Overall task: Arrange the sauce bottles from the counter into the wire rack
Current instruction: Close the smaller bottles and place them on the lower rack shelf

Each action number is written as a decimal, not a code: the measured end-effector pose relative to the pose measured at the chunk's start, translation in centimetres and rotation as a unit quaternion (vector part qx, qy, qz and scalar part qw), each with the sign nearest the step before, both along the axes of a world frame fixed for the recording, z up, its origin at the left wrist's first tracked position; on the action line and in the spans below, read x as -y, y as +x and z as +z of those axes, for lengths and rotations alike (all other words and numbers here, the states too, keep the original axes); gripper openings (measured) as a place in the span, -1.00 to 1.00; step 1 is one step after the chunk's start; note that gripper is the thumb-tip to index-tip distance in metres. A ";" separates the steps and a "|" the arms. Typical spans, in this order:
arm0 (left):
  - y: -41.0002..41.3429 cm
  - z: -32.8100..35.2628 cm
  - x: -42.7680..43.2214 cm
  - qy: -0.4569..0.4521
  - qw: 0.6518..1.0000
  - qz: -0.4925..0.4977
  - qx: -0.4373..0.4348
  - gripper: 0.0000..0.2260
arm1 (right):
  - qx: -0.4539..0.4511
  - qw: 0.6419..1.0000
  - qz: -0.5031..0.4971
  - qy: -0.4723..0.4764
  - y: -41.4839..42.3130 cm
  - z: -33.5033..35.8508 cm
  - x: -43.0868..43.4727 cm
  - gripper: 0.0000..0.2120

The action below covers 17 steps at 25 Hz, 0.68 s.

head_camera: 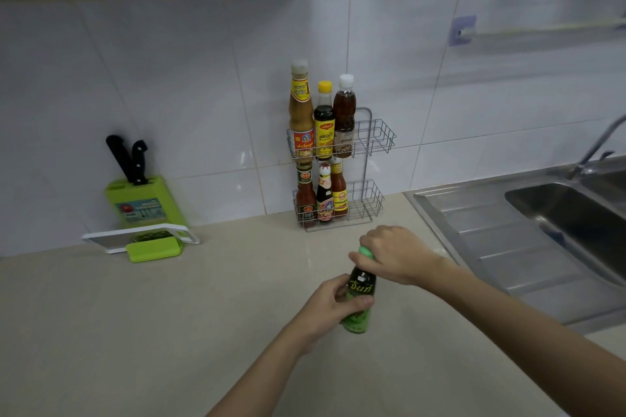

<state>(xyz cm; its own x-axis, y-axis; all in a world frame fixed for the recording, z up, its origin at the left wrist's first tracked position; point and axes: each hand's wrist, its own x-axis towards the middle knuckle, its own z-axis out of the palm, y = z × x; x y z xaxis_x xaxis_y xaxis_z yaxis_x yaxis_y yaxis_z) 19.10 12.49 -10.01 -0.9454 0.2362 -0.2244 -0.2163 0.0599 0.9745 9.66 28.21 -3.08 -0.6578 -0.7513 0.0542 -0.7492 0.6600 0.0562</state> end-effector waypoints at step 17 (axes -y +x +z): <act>-0.4 0.8 -1.2 0.074 0.992 -0.084 0.062 -0.79 | 0.004 1.000 -0.016 -0.003 -0.4 -0.4 -1.5 -0.68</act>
<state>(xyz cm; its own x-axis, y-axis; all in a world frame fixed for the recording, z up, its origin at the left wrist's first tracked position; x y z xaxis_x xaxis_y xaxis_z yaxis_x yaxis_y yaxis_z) 18.73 13.65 -9.16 -0.8571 0.4268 -0.2883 -0.3350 -0.0368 0.9415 9.27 29.75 -3.52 -0.6812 -0.7301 0.0534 -0.7288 0.6833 0.0450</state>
